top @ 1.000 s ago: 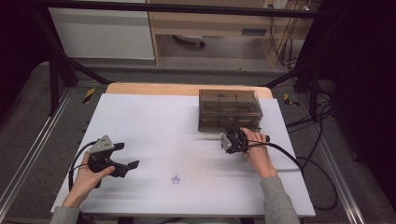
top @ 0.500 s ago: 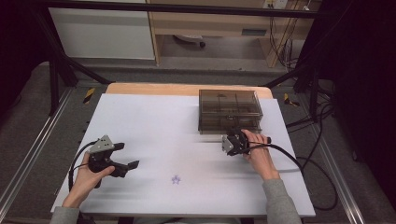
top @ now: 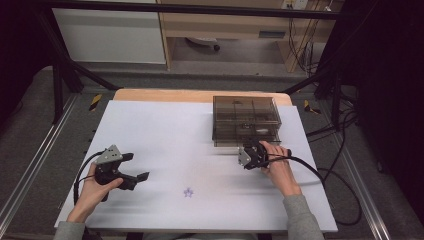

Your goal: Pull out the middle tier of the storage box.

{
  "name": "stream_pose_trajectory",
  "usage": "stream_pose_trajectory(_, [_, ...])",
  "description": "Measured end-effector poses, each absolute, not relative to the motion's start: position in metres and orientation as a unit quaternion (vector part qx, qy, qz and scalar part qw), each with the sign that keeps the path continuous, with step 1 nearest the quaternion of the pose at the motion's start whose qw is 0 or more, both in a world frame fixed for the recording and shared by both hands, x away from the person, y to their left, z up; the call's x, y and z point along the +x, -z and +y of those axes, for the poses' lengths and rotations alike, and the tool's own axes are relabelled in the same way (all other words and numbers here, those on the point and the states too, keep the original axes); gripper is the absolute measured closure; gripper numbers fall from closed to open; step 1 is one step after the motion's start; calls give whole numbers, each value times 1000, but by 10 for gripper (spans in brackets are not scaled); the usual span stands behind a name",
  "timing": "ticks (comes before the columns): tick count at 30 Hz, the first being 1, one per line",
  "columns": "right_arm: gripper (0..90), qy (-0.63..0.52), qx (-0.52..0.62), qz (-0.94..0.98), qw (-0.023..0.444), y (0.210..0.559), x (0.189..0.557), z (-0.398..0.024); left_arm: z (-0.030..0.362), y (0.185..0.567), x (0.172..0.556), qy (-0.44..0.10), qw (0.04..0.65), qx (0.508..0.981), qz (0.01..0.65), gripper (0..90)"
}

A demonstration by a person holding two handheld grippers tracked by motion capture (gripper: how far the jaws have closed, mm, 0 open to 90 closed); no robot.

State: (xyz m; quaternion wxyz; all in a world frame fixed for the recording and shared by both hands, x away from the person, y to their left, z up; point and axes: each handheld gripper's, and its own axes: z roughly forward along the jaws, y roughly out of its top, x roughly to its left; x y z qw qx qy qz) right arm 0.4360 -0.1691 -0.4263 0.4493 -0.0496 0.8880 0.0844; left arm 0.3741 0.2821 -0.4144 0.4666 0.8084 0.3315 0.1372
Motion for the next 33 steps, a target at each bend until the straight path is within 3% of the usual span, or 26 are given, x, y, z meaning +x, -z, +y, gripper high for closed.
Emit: stream_pose_trajectory(33, [668,-91,-49,892,440,425,419,-170,281,415,374,-137,466,809,331,17])
